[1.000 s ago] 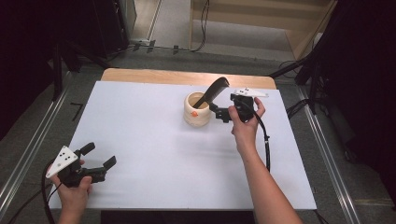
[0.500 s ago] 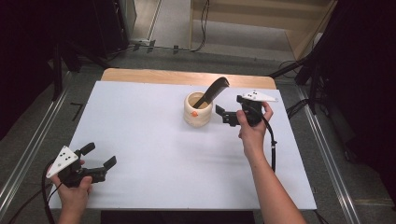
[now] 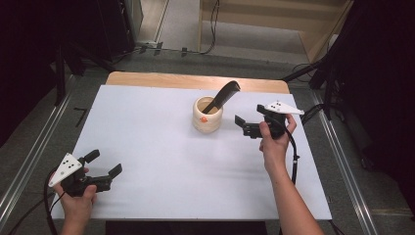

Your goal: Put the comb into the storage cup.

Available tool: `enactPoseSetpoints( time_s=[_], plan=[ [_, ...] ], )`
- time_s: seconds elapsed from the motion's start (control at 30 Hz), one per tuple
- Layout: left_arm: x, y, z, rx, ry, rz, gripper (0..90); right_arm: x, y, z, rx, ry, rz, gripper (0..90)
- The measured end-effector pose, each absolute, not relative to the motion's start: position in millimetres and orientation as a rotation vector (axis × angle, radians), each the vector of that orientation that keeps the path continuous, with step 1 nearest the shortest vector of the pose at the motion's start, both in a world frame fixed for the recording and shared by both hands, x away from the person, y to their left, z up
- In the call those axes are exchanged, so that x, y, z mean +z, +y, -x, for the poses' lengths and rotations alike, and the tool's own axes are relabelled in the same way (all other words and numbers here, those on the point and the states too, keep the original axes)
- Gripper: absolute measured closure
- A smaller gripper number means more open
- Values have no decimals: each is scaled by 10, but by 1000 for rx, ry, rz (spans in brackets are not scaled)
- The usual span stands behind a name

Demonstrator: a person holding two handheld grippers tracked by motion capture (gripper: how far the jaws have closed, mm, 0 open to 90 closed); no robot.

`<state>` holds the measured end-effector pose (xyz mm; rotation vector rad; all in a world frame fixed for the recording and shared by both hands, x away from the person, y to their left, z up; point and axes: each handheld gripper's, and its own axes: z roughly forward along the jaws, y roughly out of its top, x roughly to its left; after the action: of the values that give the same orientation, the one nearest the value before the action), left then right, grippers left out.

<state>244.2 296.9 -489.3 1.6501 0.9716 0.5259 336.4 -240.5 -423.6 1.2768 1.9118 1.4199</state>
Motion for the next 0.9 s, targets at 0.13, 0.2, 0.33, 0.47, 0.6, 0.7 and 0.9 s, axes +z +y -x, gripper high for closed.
enactPoseSetpoints(
  time_s=[0.13, 0.2, 0.33, 0.47, 0.6, 0.7, 0.9],
  plan=[
    [-4892, 2969, -2441, 528, 972, -1656, 0, -4253, -2469, -3321, 1421, 1903, -1278, 0],
    [-4892, 2969, -2441, 528, 971, -1657, 0, -4258, -2502, -3294, 1415, 1902, -1280, 0],
    [-4892, 2969, -2441, 527, 971, -1655, 0, -4281, -2554, -3241, 1401, 1897, -1280, 0],
    [-4892, 2967, -2439, 527, 969, -1657, 0, -4316, -2595, -3192, 1394, 1896, -1275, 0],
    [-4892, 2967, -2437, 528, 970, -1655, 0, -4327, -2622, -3132, 1388, 1891, -1256, 0],
    [-4892, 2965, -2437, 527, 968, -1657, 0, -4333, -2649, -3086, 1384, 1889, -1252, 0],
    [-4893, 2968, -2436, 527, 970, -1646, 0, -4346, -2708, -2990, 1378, 1880, -1239, 0]
  ],
)
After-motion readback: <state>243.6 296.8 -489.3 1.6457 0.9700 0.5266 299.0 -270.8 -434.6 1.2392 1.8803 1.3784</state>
